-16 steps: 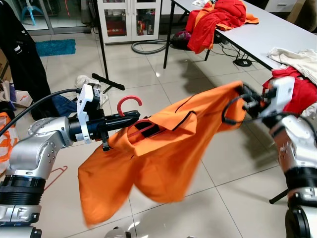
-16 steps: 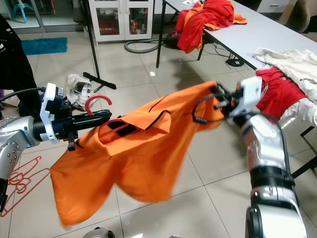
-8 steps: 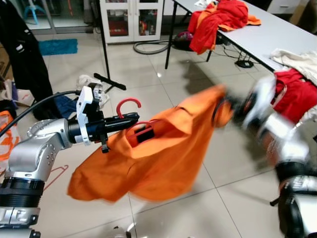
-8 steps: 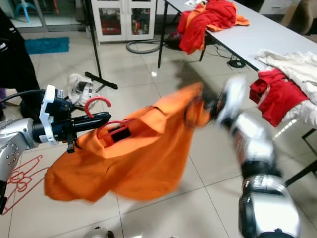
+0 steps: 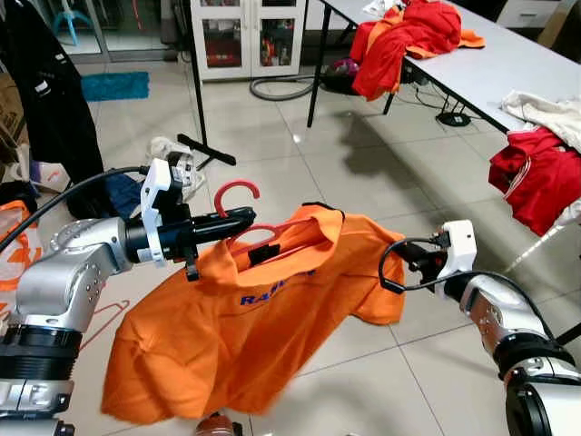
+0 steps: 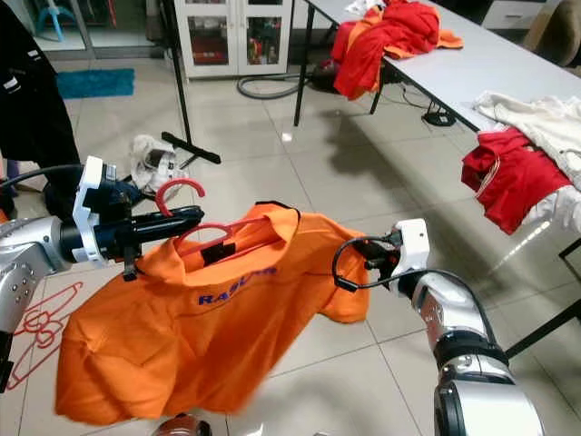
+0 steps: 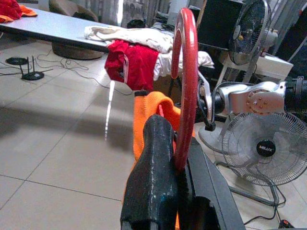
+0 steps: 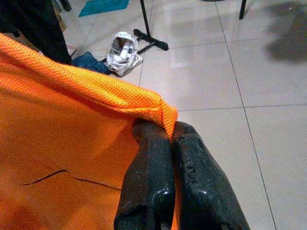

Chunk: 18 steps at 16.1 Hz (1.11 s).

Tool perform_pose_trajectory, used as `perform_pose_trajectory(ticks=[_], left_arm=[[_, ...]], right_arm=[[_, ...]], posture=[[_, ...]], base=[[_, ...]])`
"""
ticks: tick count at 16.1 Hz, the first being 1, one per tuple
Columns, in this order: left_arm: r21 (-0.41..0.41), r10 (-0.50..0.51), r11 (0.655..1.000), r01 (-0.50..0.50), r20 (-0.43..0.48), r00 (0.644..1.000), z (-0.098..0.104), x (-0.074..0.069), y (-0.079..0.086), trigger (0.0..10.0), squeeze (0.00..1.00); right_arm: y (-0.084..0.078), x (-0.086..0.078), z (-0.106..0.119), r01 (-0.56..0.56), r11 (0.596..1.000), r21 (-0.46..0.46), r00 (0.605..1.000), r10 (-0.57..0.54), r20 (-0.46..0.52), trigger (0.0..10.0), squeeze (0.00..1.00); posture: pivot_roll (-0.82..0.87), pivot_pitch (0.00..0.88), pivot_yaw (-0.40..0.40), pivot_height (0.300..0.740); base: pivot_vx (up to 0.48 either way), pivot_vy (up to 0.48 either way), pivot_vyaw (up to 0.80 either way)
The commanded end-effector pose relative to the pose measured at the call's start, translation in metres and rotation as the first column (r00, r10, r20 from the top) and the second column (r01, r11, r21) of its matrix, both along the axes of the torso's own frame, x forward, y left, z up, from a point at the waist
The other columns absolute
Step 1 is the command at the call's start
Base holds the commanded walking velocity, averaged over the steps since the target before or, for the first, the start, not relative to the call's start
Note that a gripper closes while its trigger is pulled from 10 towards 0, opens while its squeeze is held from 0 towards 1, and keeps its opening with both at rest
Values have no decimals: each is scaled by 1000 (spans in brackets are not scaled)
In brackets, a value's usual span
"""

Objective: Hang hanger

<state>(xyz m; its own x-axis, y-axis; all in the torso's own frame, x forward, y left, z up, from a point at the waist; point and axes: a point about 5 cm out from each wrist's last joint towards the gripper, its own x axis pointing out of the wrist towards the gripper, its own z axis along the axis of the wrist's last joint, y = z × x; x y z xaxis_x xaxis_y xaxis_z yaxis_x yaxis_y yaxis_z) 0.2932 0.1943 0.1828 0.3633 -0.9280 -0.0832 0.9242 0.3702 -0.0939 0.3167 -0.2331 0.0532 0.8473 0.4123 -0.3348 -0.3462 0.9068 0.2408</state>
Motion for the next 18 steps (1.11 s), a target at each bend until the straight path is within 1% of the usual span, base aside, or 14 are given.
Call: perform_pose_trajectory(ticks=[1, 3, 4, 5, 7, 8, 9, 10, 12, 13, 14, 18], left_arm=[[-15, -31, 999, 31, 52, 998, 13, -1, -3, 10000, 0], [-17, -33, 999, 34, 50, 998, 13, -2, -3, 10000, 0], [-16, -34, 999, 35, 50, 998, 13, -3, -3, 10000, 0], [-16, -35, 999, 36, 50, 998, 13, -3, -3, 10000, 0], [-13, -39, 999, 39, 52, 998, 14, -4, -3, 10000, 0], [-12, -39, 999, 39, 52, 998, 15, -4, -3, 10000, 0], [-11, -38, 999, 38, 52, 998, 15, -5, -2, 10000, 0], [-10, -38, 999, 38, 52, 998, 15, -5, -2, 10000, 0], [-9, -38, 999, 38, 48, 998, 15, -6, -2, 10000, 0], [-8, -38, 999, 39, 47, 998, 15, -6, -2, 10000, 0], [-7, -39, 999, 40, 45, 998, 14, -6, -2, 10000, 0], [-7, -39, 999, 40, 45, 998, 14, -6, -2, 10000, 0]], right_arm=[[-18, -1, 6, 59, 998, -33, 998, -59, 21, 0, 0], [-39, -6, 4, 163, 982, -92, 987, -163, 8, 0, 0], [-46, -9, 3, 197, 975, -107, 980, -199, -6, 0, 0], [-47, -10, 2, 202, 973, -111, 979, -205, -11, 0, 0], [-48, -16, -8, 179, 967, -180, 979, -193, -64, 0, 0], [-42, -15, -9, 145, 976, -162, 985, -157, -64, 10000, 0], [-37, -13, -7, 122, 978, -171, 990, -131, -42, 10000, 0], [-34, -11, -5, 124, 980, -154, 991, -130, -27, 10000, 0], [-21, 4, 15, 104, 988, -115, 989, -91, 115, 10000, 0], [-18, 8, 22, 97, 990, -102, 985, -81, 153, 10000, 0], [-13, 14, 32, 91, 992, -87, 976, -71, 206, 10000, 1000], [-13, 14, 32, 91, 992, -87, 976, -71, 206, 10000, 1000]], posture=[[18, 23, -54, 740], [14, 26, -57, 740], [14, 26, -57, 740], [14, 26, -57, 740], [19, 29, -58, 740], [21, 30, -58, 740], [21, 30, -58, 740], [22, 31, -59, 740], [19, 33, -57, 740], [19, 33, -57, 740], [19, 33, -57, 740], [19, 33, -57, 740]], base=[[0, 0, 0], [0, 0, 0], [0, 0, 0], [0, 0, 0], [0, 0, 0], [0, 0, 0], [0, 0, 0], [0, 0, 0], [0, 0, 0], [0, 0, 0], [0, 0, 0], [0, 0, 0]])
